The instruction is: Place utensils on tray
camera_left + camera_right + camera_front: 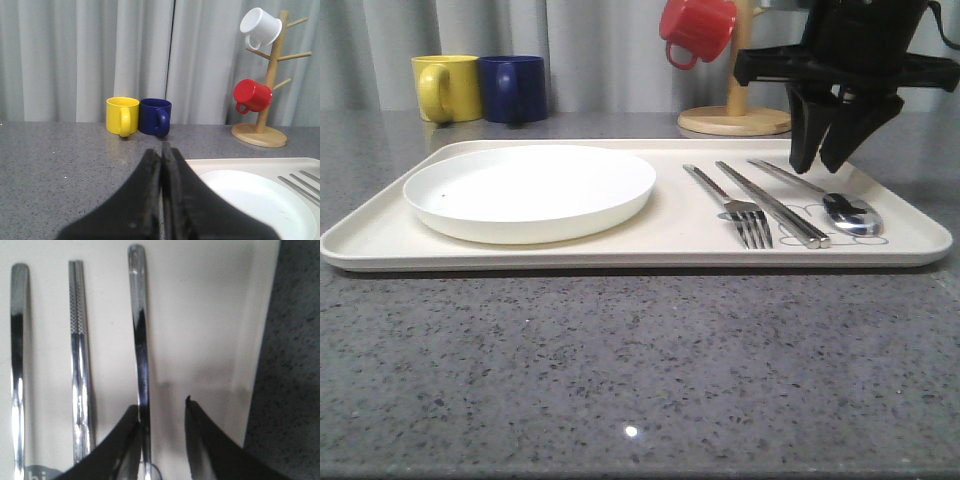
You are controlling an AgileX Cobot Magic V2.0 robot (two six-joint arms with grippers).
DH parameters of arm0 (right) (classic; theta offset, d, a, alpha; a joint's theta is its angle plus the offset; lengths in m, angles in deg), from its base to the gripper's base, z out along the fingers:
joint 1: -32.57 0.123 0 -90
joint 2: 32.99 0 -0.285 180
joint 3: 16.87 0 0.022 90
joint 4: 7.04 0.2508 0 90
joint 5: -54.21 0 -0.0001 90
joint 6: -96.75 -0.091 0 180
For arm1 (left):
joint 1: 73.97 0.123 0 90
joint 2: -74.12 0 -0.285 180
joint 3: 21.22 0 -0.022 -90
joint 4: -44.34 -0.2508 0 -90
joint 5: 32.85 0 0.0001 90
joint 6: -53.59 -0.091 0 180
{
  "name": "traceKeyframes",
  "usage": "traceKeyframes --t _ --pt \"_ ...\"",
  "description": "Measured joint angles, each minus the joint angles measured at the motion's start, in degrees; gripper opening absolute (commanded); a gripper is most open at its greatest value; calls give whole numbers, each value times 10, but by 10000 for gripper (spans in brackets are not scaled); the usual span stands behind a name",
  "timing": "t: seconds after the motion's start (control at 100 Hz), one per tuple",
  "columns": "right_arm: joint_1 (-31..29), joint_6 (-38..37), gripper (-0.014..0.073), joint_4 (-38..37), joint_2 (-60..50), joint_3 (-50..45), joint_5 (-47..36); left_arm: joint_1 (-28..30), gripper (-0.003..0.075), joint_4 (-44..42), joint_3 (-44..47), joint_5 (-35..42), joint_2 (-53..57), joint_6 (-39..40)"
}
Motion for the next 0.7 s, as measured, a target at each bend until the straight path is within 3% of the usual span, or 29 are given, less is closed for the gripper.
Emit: traceKeyframes --t 0.32,0.7 --pt "-68 54 247 -10 -114 -33 -29 0 -19 0 0 0 0 0" --pt "-119 59 248 -45 -372 -315 -181 0 -19 0 0 0 0 0"
